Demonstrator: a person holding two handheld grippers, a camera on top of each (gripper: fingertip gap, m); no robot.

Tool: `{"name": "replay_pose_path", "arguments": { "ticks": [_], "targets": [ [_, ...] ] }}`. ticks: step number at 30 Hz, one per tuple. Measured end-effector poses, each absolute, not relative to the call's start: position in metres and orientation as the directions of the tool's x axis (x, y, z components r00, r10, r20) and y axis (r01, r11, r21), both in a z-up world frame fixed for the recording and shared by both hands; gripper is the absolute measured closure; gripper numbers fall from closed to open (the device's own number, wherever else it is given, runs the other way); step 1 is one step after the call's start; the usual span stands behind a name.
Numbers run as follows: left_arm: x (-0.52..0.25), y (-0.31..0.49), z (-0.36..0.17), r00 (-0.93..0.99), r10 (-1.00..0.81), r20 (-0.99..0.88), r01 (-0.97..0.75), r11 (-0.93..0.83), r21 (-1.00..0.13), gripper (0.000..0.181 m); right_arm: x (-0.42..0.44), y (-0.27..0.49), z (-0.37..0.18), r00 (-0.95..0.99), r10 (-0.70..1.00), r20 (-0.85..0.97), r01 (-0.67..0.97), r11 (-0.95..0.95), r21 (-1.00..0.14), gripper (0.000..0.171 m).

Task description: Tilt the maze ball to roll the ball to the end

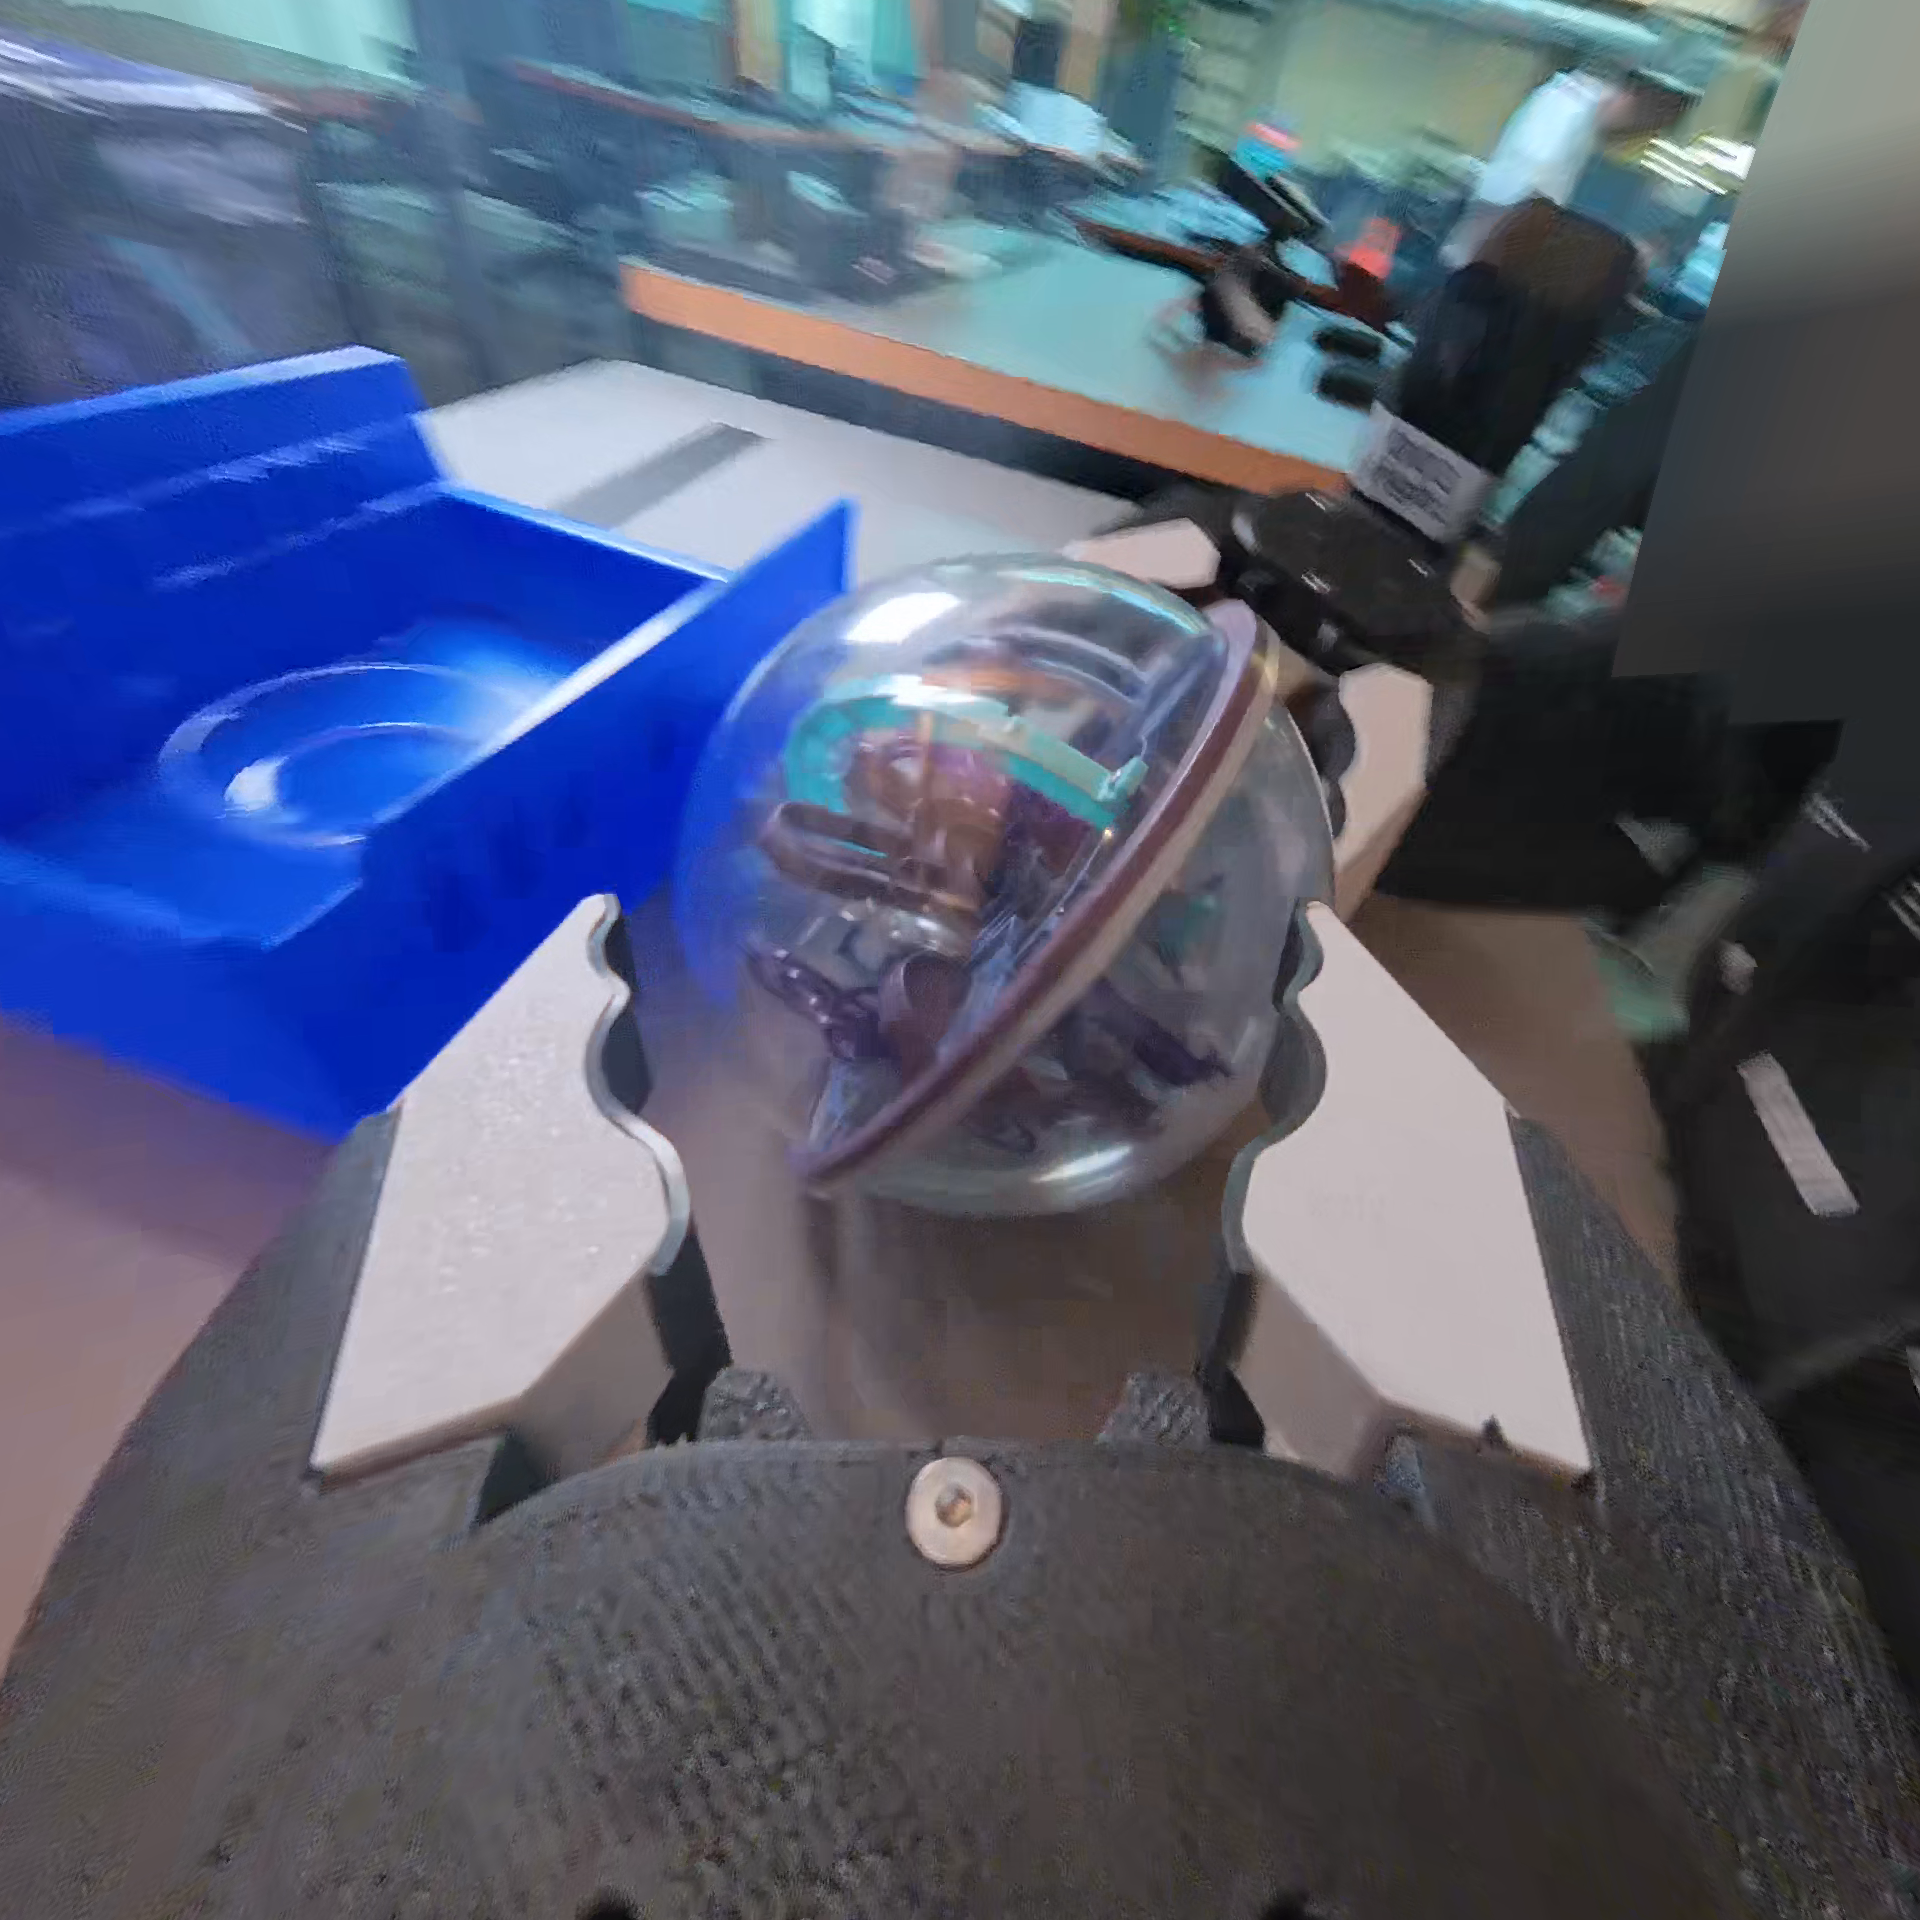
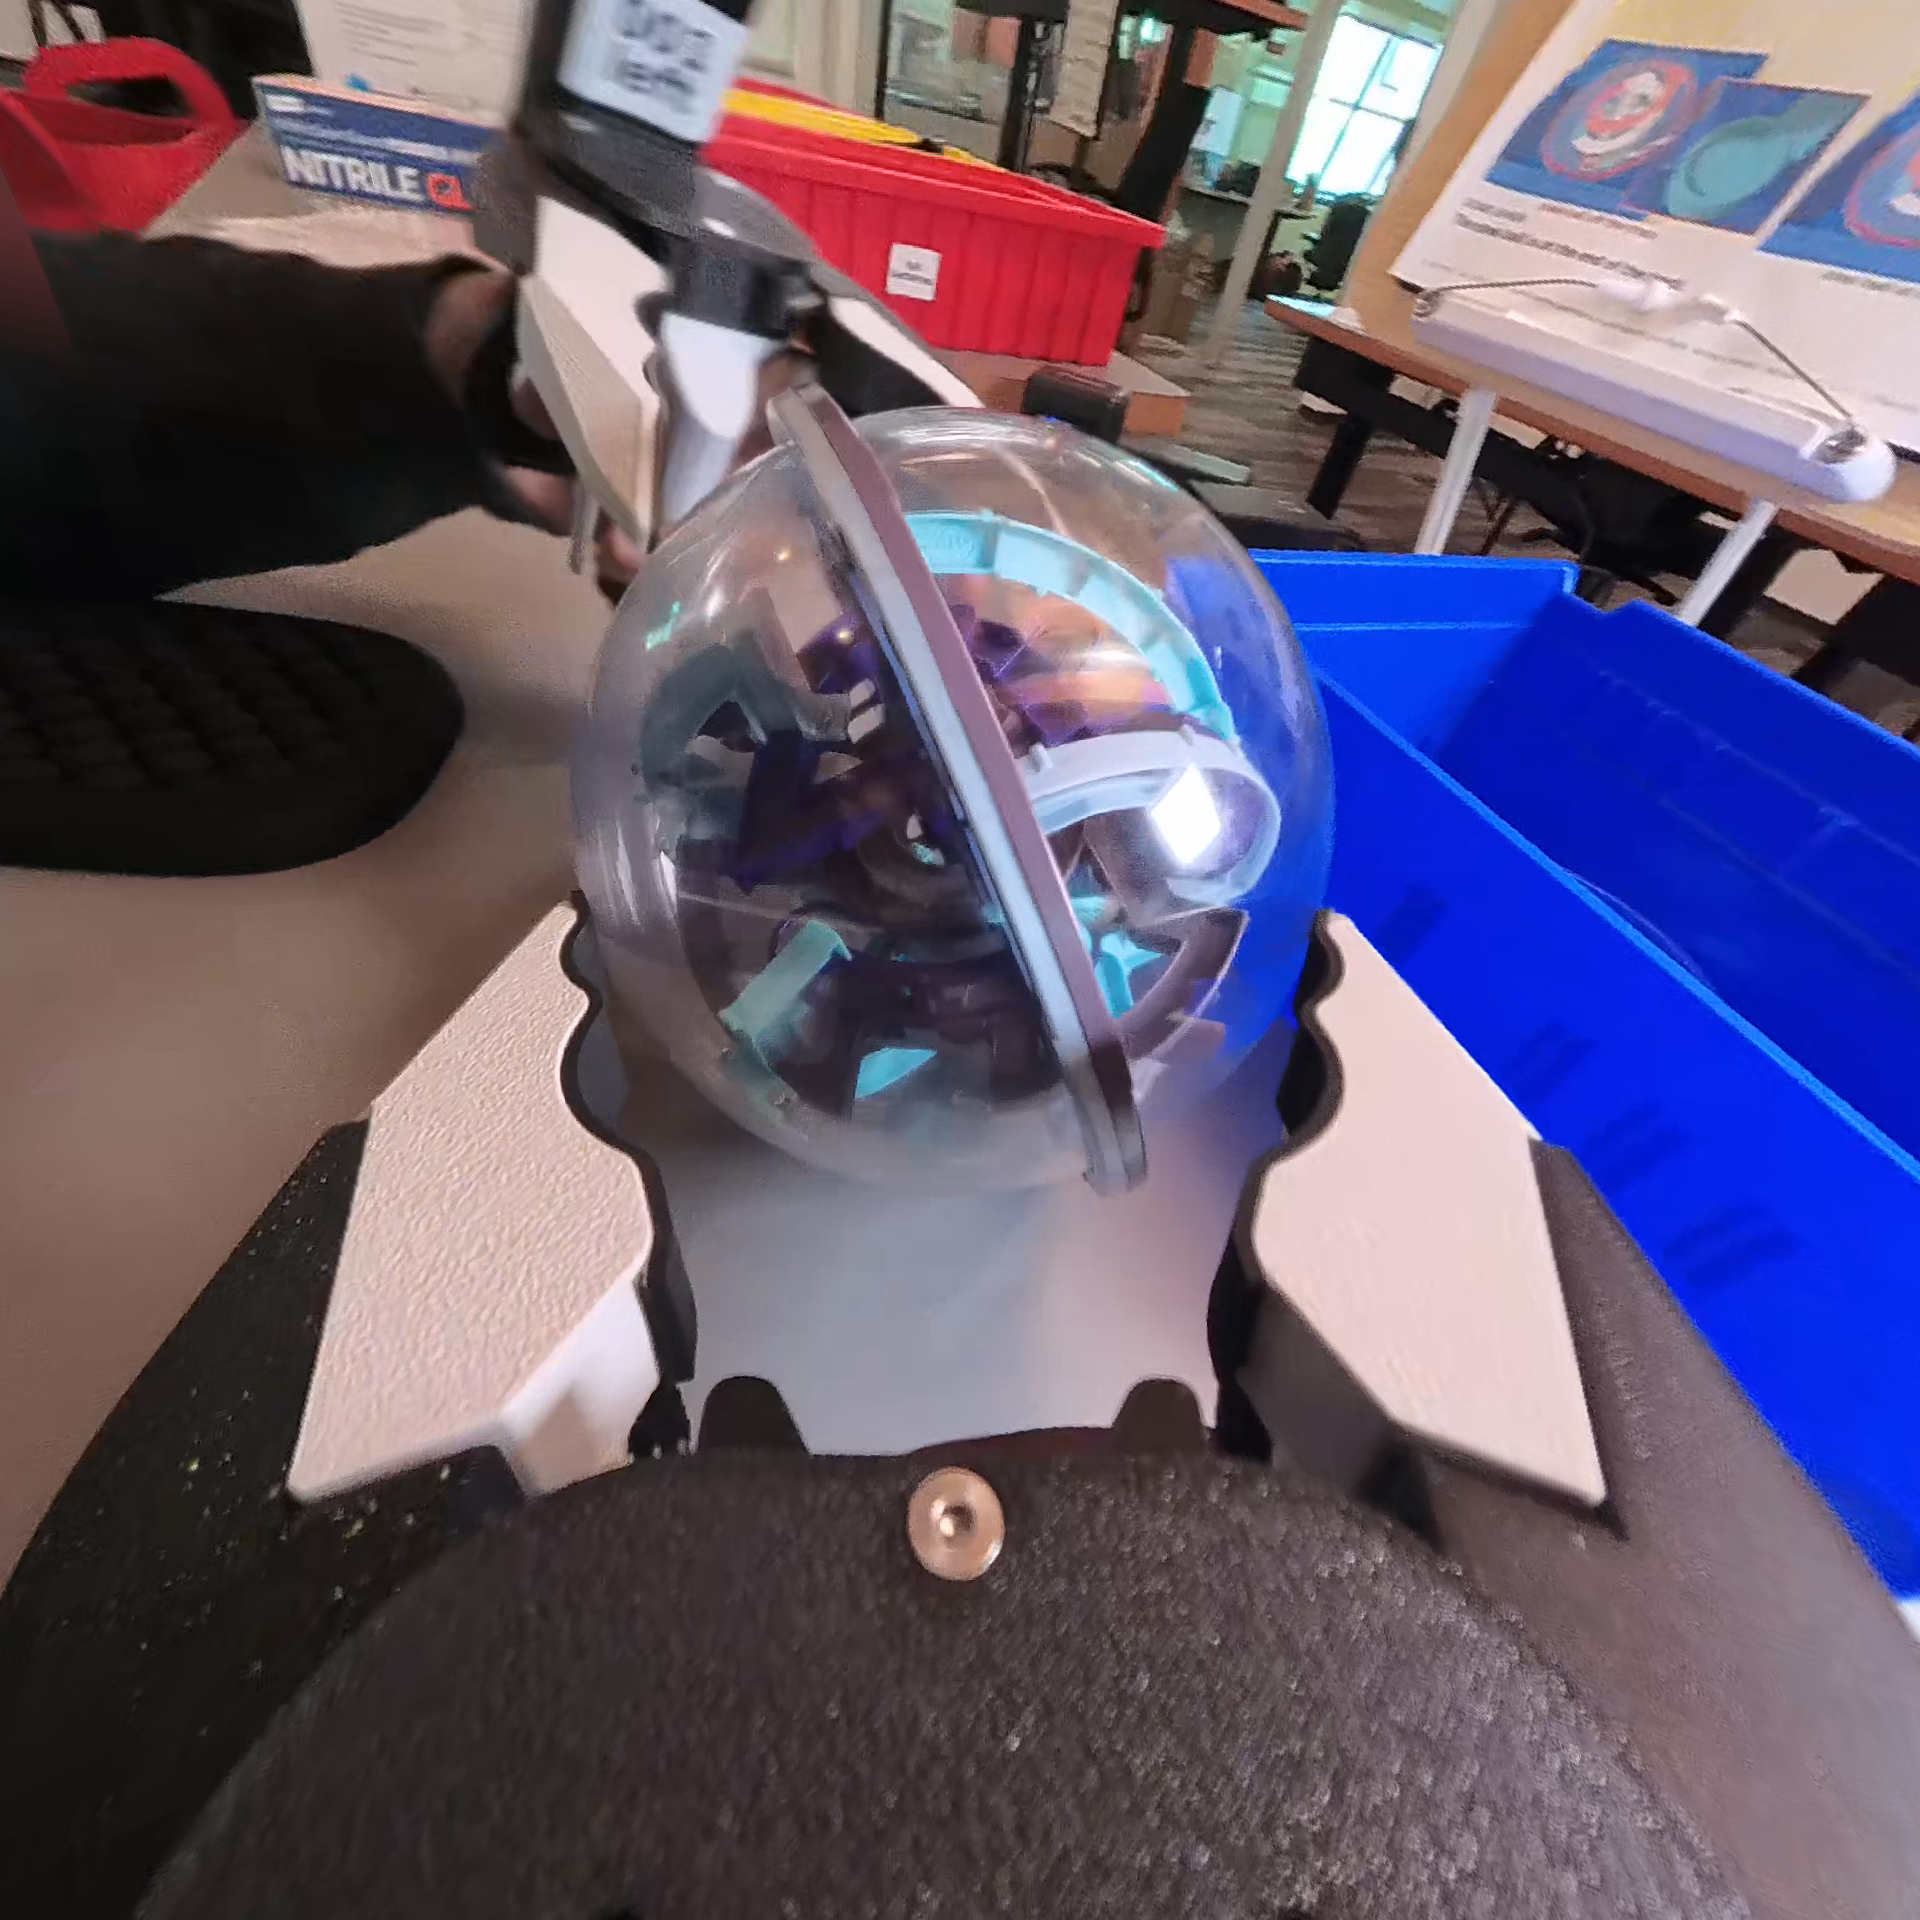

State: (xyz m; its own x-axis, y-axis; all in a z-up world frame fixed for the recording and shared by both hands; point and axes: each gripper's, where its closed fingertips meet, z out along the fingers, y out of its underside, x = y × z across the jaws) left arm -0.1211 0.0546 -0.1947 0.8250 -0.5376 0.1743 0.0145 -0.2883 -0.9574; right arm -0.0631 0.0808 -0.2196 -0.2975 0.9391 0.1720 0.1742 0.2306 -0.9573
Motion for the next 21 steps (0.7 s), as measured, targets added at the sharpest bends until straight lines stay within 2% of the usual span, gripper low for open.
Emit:
{"name": "replay_pose_path", "arguments": {
  "ticks": [2, 3, 4, 6, 8, 9, 13, 15, 17, 20, 21],
  "targets": [
    [-0.132, 0.049, -0.187, 0.914, -0.363, 0.184, 0.096, -0.247, -0.964, 0.072, -0.064, 0.085, -0.220, -0.270, 0.950, 0.159, 0.183, 0.212, -0.960, 0.044],
    [-0.133, 0.046, -0.187, 0.942, -0.283, 0.179, 0.116, -0.226, -0.967, 0.072, -0.066, 0.088, -0.220, -0.258, 0.955, 0.148, 0.192, 0.201, -0.961, 0.044],
    [-0.129, 0.044, -0.190, 0.960, -0.227, 0.163, 0.113, -0.216, -0.970, 0.066, -0.068, 0.089, -0.220, -0.246, 0.960, 0.134, 0.199, 0.186, -0.962, 0.045],
    [-0.116, 0.046, -0.204, 0.986, -0.139, 0.089, 0.050, -0.263, -0.963, 0.044, -0.071, 0.090, -0.220, -0.222, 0.970, 0.102, 0.207, 0.149, -0.967, 0.047],
    [-0.103, 0.055, -0.208, 0.993, -0.109, 0.040, 0.008, -0.274, -0.962, 0.036, -0.073, 0.088, -0.218, -0.193, 0.978, 0.074, 0.212, 0.116, -0.970, 0.049],
    [-0.101, 0.061, -0.211, 0.995, -0.100, 0.030, 0.001, -0.281, -0.960, 0.025, -0.074, 0.087, -0.218, -0.176, 0.982, 0.073, 0.215, 0.111, -0.970, 0.050],
    [-0.112, 0.071, -0.205, 0.985, -0.174, 0.001, -0.049, -0.281, -0.958, 0.038, -0.072, 0.087, -0.218, -0.140, 0.989, 0.043, 0.224, 0.074, -0.972, 0.048],
    [-0.120, 0.070, -0.210, 0.969, -0.246, 0.007, -0.073, -0.315, -0.946, 0.039, -0.068, 0.082, -0.216, -0.167, 0.984, 0.062, 0.210, 0.097, -0.973, 0.053],
    [-0.127, 0.070, -0.210, 0.946, -0.316, 0.073, -0.033, -0.320, -0.947, 0.039, -0.065, 0.076, -0.215, -0.214, 0.972, 0.099, 0.207, 0.144, -0.968, 0.054],
    [-0.135, 0.069, -0.210, 0.895, -0.423, 0.140, 0.003, -0.308, -0.951, 0.040, -0.059, 0.076, -0.209, -0.334, 0.920, 0.206, 0.190, 0.280, -0.941, 0.070],
    [-0.137, 0.069, -0.210, 0.878, -0.449, 0.164, 0.022, -0.304, -0.953, 0.040, -0.059, 0.079, -0.203, -0.380, 0.892, 0.244, 0.166, 0.326, -0.931, 0.065]
  ]
}}
